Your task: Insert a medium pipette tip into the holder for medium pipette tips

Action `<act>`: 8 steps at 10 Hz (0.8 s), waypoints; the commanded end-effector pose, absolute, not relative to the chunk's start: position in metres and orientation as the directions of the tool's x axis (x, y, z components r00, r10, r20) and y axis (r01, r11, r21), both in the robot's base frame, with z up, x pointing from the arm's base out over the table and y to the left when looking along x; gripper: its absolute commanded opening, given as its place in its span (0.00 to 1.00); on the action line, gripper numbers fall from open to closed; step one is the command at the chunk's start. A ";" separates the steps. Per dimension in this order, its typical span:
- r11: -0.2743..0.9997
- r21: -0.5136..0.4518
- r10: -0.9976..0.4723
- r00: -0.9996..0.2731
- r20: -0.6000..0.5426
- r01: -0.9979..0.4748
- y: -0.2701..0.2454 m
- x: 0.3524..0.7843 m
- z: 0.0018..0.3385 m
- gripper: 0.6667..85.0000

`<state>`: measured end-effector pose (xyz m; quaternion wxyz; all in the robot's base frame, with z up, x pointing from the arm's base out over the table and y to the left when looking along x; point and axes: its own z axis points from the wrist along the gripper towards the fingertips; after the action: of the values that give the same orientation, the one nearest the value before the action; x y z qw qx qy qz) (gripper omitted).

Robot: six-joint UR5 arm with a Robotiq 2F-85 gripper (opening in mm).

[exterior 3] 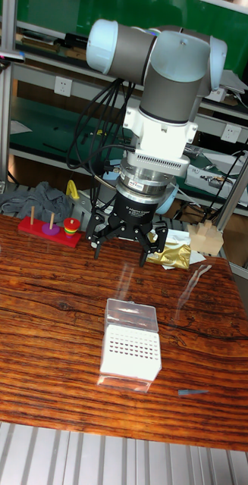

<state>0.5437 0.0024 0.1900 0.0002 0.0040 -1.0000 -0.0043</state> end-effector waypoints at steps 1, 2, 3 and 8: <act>0.991 -0.116 -0.064 -0.998 -0.027 -0.061 -0.027 0.553 0.192 0.00; 0.992 -0.114 -0.049 -0.998 -0.032 -0.046 -0.021 0.553 0.190 0.00; 0.992 -0.117 -0.042 -0.999 -0.034 -0.038 -0.017 0.554 0.190 0.00; 0.995 -0.101 -0.023 -0.999 -0.046 -0.018 -0.012 0.557 0.189 0.00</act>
<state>0.5538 -0.0146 0.1891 -0.0176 0.0159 -0.9983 0.0540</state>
